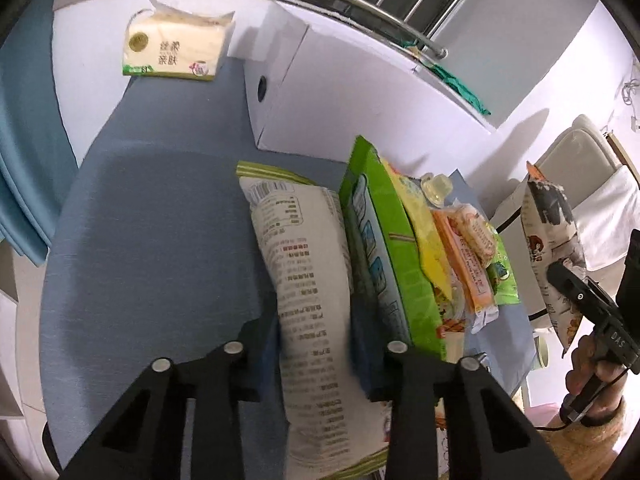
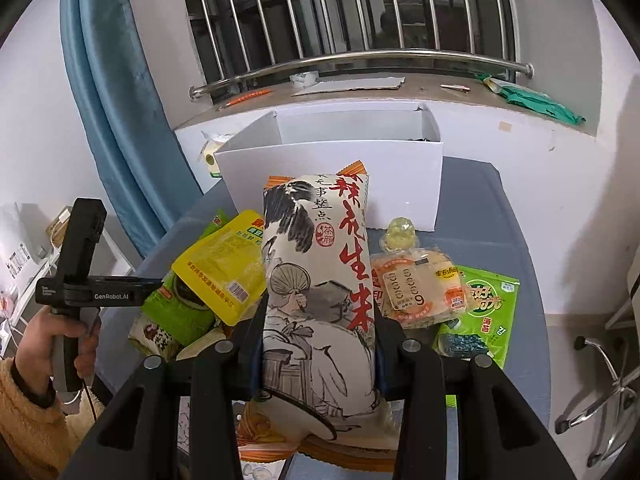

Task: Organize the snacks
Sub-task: 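Grasp the white bag with black-red print with the right tool while the left grasps the long white bag, then lower both bags into the white box and open both tools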

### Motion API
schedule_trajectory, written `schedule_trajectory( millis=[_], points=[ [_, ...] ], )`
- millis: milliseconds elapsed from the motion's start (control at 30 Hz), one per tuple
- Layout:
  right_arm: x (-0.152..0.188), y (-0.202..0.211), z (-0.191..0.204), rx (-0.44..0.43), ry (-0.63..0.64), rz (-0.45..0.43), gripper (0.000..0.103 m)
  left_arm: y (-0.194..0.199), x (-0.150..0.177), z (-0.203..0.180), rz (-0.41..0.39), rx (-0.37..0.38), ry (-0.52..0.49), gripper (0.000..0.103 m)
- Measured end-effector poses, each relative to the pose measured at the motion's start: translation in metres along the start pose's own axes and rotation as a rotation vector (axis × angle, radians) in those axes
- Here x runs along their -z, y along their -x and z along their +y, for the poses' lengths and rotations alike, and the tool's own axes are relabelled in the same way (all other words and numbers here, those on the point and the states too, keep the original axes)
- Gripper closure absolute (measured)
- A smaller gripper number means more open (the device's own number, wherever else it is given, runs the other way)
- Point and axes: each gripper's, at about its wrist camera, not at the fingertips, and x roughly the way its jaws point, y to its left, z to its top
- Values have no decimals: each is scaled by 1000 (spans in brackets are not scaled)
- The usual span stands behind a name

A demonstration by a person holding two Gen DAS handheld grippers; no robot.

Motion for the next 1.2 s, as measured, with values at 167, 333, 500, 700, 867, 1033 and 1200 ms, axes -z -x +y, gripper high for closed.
schedule_trajectory(
  millis=[167,333,500,700,867,1033,1200],
  points=[
    [-1,1,1,-2,5,-5,58,27,-1,0,-89,-10,23,72],
    [-3,5,0,-6,1,-21,58,65,-12,-13,-195,-56,-32,72],
    [-12,6,2,-45,-29,-53,58,89,-37,-35,-262,-43,-98,72],
    [-49,6,-7,-77,-59,-106,58,98,-93,-61,-325,-19,-176,72],
    [-110,-8,-27,-60,-85,-157,58,80,-159,-81,-322,-37,-217,72],
    [-164,-49,-50,15,-150,-133,58,38,-217,-85,-260,-53,-200,72],
    [-197,-87,-67,30,-186,-93,58,6,-245,-82,-245,-96,-219,64]
  ],
)
